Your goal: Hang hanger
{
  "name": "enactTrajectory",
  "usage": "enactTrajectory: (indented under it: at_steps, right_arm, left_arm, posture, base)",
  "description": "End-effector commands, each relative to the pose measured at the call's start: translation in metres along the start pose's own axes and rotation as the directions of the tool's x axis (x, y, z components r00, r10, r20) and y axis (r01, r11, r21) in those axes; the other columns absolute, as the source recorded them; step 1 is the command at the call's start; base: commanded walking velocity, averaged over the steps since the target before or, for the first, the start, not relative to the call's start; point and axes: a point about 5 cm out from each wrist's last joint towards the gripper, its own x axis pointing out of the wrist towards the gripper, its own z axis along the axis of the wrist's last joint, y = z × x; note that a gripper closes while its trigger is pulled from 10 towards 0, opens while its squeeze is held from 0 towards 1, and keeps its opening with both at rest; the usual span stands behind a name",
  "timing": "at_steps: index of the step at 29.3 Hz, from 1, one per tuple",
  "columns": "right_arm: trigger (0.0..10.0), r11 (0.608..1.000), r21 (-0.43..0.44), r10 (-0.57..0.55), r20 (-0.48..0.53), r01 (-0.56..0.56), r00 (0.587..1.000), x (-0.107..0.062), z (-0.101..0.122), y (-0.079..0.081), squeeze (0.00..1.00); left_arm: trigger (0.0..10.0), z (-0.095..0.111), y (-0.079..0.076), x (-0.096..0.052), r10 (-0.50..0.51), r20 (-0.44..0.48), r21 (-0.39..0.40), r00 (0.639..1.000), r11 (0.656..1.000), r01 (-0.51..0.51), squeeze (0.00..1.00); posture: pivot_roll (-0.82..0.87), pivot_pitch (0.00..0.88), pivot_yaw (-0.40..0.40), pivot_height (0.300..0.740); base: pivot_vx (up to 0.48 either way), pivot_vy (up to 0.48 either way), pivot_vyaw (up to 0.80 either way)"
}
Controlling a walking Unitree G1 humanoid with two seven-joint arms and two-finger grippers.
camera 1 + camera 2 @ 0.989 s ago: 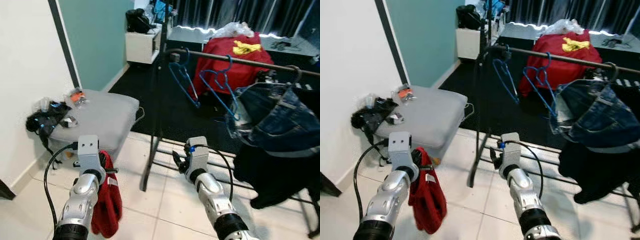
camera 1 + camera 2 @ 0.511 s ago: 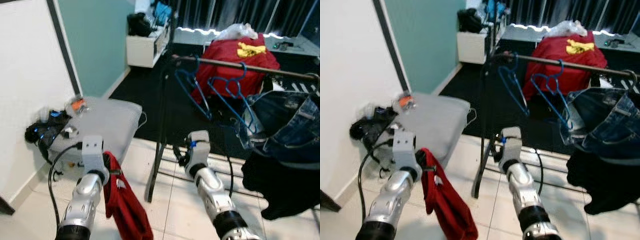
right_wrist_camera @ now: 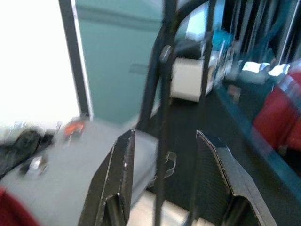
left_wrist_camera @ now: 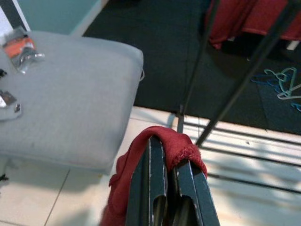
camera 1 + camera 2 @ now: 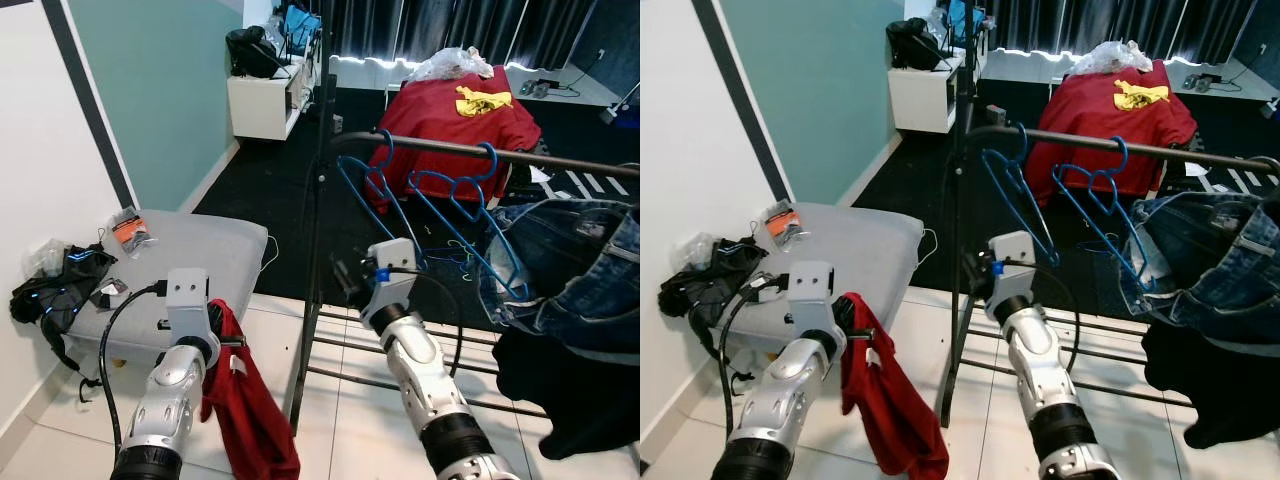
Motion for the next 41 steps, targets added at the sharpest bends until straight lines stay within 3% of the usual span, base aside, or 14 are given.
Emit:
enactTrajectory:
  at_steps: [1,2,3,4,7,14,25,26,30,31,33,34,35,41]
  right_arm:
    - [10.0,0.998,-0.062,-0.006,0.069,0.011,0.998,0.001,0.011,0.000,0.00]
    - [10.0,0.998,-0.062,-0.006,0.069,0.011,0.998,0.001,0.011,0.000,0.00]
    - [10.0,0.987,-0.154,-0.041,0.093,0.055,0.995,0.002,0.018,-0.004,0.00]
    - [10.0,0.987,-0.154,-0.041,0.093,0.055,0.995,0.002,0.018,-0.004,0.00]
    - [10.0,0.944,-0.272,-0.160,0.127,0.189,0.979,-0.001,0.030,-0.017,0.00]
    - [10.0,0.918,-0.314,-0.208,0.144,0.244,0.968,-0.007,0.034,-0.021,0.00]
    - [10.0,0.857,-0.345,-0.323,0.220,0.383,0.920,-0.005,0.054,-0.044,0.00]
    - [10.0,0.848,-0.333,-0.358,0.213,0.412,0.909,-0.005,0.055,-0.048,1.00]
    - [10.0,0.834,-0.311,-0.425,0.164,0.456,0.890,-0.005,0.054,-0.057,1.00]
    - [10.0,0.834,-0.306,-0.436,0.145,0.460,0.888,-0.004,0.054,-0.061,0.84]
    - [10.0,0.834,-0.306,-0.436,0.145,0.460,0.888,-0.004,0.054,-0.061,0.84]
    - [10.0,0.838,-0.304,-0.436,0.126,0.453,0.891,-0.002,0.053,-0.064,0.09]
    - [10.0,0.848,-0.310,-0.423,0.092,0.430,0.901,0.003,0.051,-0.068,0.00]
    - [10.0,0.858,-0.316,-0.406,0.062,0.404,0.912,0.008,0.050,-0.075,0.00]
  left_arm:
    - [10.0,0.004,-0.002,0.000,-0.012,0.021,0.001,1.000,1.000,0.012,0.00]
    - [10.0,0.004,-0.002,0.000,-0.012,0.021,0.001,1.000,1.000,0.012,0.00]
    - [10.0,0.004,-0.003,-0.001,-0.018,0.025,-0.005,1.000,1.000,0.018,0.00]
    - [10.0,0.004,-0.003,-0.001,-0.018,0.025,-0.005,1.000,1.000,0.018,0.00]
    - [10.0,0.001,-0.004,-0.002,-0.031,0.009,0.006,0.999,0.999,0.031,0.00]
    - [10.0,0.000,-0.005,-0.003,-0.036,0.003,0.026,0.999,0.999,0.036,0.00]
    - [10.0,0.005,-0.008,-0.002,-0.049,0.021,0.028,0.999,0.998,0.049,0.00]
    - [10.0,0.005,-0.008,-0.003,-0.052,0.020,0.031,0.998,0.998,0.052,0.00]
    - [10.0,0.004,-0.008,-0.005,-0.060,0.015,0.039,0.998,0.997,0.059,0.00]
    - [10.0,0.004,-0.008,-0.005,-0.062,0.014,0.041,0.998,0.997,0.061,0.00]
    - [10.0,0.004,-0.008,-0.005,-0.062,0.014,0.041,0.998,0.997,0.061,0.00]
    - [10.0,0.004,-0.008,-0.005,-0.063,0.014,0.043,0.998,0.997,0.062,0.00]
    - [10.0,0.005,-0.007,-0.005,-0.064,0.014,0.042,0.998,0.997,0.064,0.00]
    - [10.0,0.008,-0.008,-0.005,-0.066,0.019,0.033,0.998,0.997,0.065,0.00]
  posture:
    - [-0.02,0.000,-0.015,0.740]
    - [-0.02,0.000,-0.015,0.740]
    - [-0.02,0.000,-0.016,0.740]
    - [-0.02,0.000,-0.016,0.740]
    - [-0.03,0.000,-0.013,0.740]
    - [-0.02,0.000,-0.014,0.740]
    - [-0.02,0.007,-0.007,0.740]
    - [-0.03,0.011,-0.005,0.740]
    - [-0.02,0.016,-0.003,0.740]
    - [-0.02,0.017,-0.002,0.740]
    - [-0.02,0.017,-0.002,0.740]
    - [-0.02,0.017,-0.001,0.740]
    - [-0.02,0.020,0.001,0.740]
    - [-0.02,0.026,0.001,0.740]
  base:
    - [0.345,0.000,0.00]
    - [0.345,0.000,0.00]
    - [0.000,0.000,0.00]
    - [0.000,0.000,0.00]
    - [0.000,0.000,0.00]
    - [0.000,0.000,0.00]
    - [0.000,0.000,0.00]
    - [0.000,0.000,0.00]
    - [0.000,0.000,0.00]
    - [0.000,0.000,0.00]
    - [0.000,0.000,0.00]
    - [0.000,0.000,0.00]
    - [0.000,0.000,0.00]
    - [0.000,0.000,0.00]
